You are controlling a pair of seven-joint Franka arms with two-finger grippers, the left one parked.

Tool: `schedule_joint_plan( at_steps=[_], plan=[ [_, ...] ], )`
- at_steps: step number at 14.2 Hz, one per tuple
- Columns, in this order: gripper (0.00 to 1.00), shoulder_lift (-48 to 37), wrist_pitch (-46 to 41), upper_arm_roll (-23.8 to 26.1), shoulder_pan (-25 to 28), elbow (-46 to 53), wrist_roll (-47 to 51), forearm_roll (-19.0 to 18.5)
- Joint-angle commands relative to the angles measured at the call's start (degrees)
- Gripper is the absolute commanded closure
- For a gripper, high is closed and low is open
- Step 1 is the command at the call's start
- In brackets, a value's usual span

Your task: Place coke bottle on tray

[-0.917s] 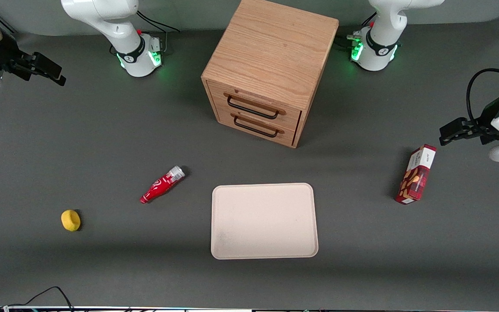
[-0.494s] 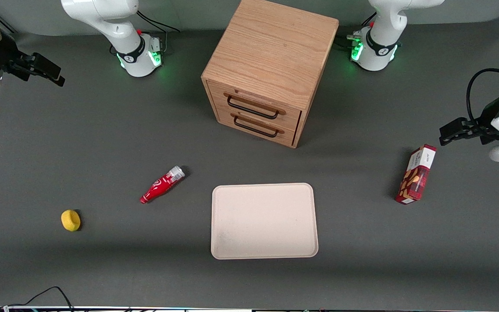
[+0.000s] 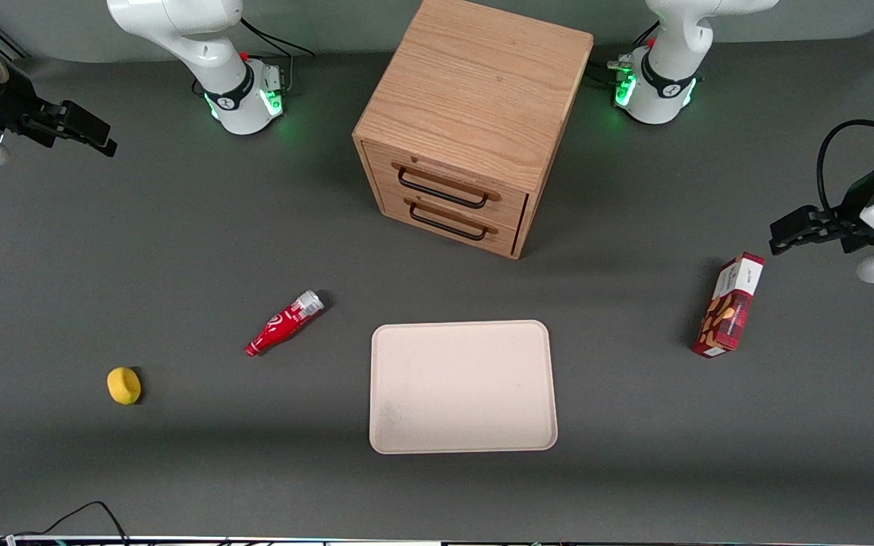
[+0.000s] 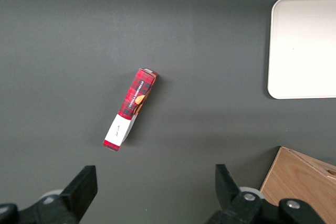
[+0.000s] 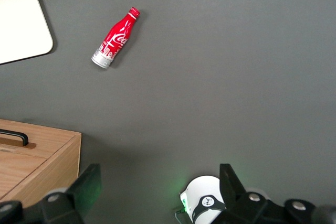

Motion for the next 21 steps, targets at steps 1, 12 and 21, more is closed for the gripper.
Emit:
schedule_joint_plan(
  at_steps=[1,12,21],
  plan=[
    [0.00,1.00,-0.42,-0.59,0.62,2.24,-0.16,-0.06],
    [0.00,13.54,5.36,0.56,2.55,7.70,23.46,2.66],
    [0.00,30.79,26.27,9.35,2.82,1.03,48.89,2.93]
  ],
)
